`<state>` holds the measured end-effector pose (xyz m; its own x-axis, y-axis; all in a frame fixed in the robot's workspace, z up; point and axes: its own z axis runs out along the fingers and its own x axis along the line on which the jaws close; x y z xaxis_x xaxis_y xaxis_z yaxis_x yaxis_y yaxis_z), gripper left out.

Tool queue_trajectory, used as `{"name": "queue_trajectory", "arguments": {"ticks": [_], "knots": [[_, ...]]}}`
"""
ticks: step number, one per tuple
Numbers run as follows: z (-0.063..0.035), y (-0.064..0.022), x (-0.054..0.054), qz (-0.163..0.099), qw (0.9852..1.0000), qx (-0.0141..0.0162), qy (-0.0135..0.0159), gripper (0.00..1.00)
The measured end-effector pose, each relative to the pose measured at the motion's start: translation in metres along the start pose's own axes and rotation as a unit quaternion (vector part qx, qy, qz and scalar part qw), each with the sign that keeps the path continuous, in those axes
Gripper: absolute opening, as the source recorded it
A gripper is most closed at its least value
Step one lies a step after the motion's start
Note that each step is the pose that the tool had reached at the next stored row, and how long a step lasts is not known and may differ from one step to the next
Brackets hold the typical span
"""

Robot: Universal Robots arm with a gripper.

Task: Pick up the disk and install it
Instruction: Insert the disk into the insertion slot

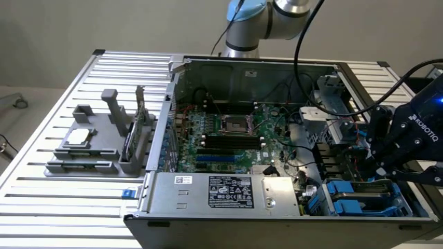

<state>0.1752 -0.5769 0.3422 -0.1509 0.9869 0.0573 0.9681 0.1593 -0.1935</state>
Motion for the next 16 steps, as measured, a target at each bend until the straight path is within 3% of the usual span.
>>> {"name": "queue_trajectory", "arguments": {"ticks": [2,7,16], "knots": [[0.0001,0.0,-0.0001,0.012,0.9999,-0.0002,-0.0007,0.16],[0.0,-0.0001,-0.0001,0.037,0.9993,0.0002,-0.0083,0.16],[0.0,0.0,-0.0001,0.082,0.9963,0.0015,-0.0249,0.16]]}}
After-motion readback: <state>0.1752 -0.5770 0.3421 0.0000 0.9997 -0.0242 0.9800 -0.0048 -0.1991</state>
